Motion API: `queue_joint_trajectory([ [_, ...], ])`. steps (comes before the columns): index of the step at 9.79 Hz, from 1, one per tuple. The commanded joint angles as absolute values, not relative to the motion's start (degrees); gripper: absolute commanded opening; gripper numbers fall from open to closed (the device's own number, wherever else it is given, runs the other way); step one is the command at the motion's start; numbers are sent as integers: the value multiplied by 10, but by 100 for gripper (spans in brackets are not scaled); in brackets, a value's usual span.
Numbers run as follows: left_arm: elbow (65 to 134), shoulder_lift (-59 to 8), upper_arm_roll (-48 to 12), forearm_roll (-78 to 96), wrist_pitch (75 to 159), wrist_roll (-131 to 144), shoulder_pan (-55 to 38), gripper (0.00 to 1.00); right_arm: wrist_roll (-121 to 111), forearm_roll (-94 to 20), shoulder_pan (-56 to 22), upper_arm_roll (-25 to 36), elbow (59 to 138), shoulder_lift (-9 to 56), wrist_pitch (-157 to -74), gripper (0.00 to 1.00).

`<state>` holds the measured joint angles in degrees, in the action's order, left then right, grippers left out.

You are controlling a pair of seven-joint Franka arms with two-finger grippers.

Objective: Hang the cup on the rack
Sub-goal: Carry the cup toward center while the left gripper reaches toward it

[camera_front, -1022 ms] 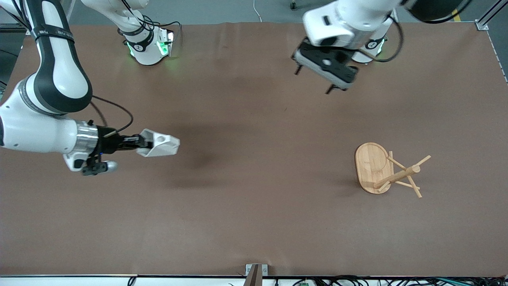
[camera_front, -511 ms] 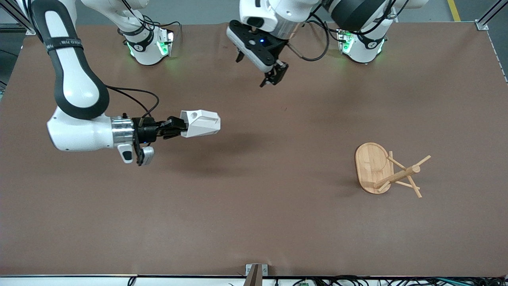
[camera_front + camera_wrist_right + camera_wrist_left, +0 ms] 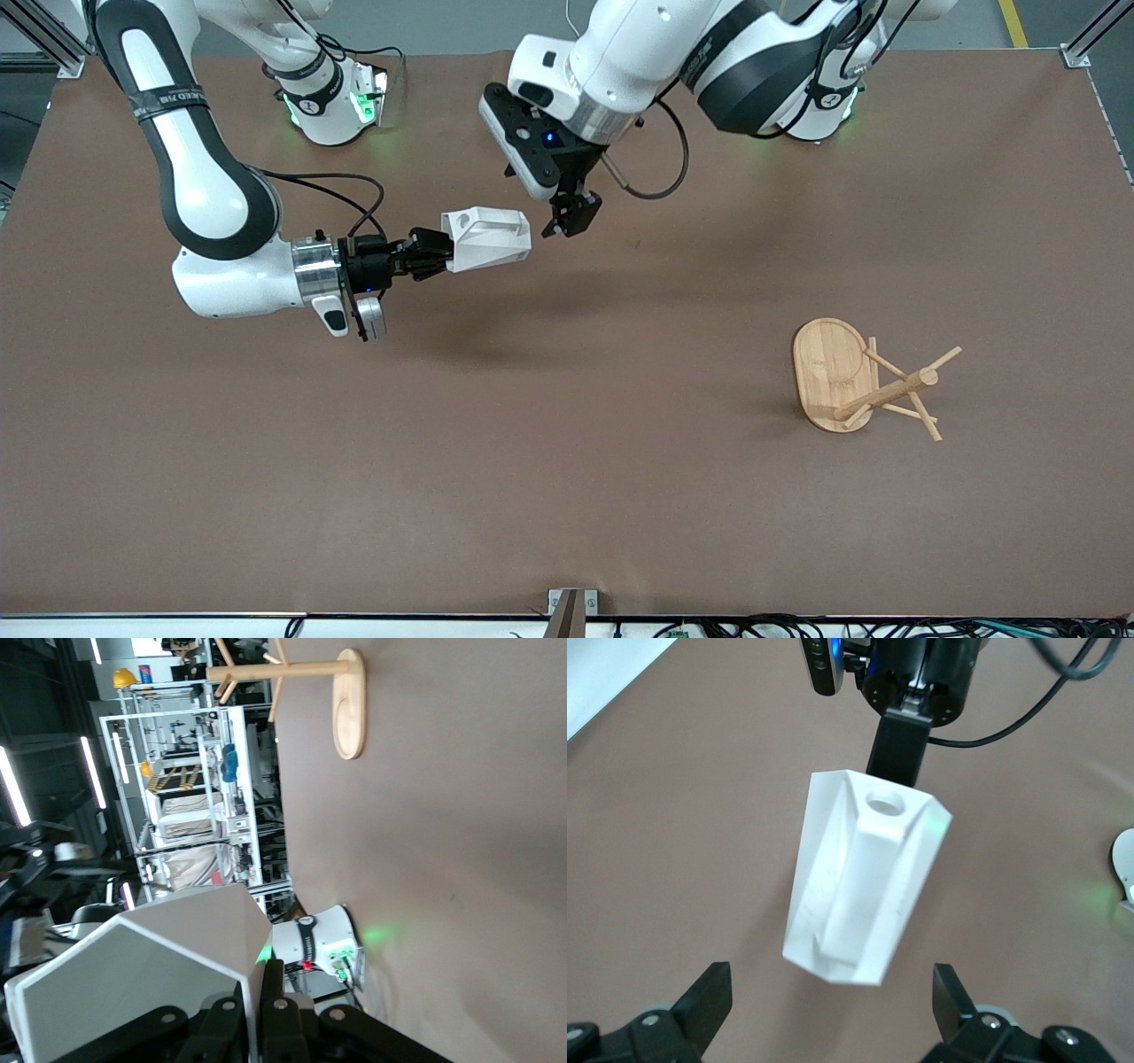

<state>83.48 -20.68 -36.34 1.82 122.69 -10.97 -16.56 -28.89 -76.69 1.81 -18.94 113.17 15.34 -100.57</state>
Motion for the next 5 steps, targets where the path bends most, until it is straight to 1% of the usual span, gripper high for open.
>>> queue_joint_trajectory([
  [1, 834, -230, -365, -4, 1236, -134, -175, 100, -296, -811, 30, -204, 1165, 133, -991, 0],
  [4, 838, -234, -365, -6, 1236, -163, -188, 100, -295, -815, 31, -211, 1165, 133, -989, 0],
  [5, 837, -246, -365, -6, 1236, -170, -187, 100, -294, -815, 31, -212, 1165, 134, -989, 0],
])
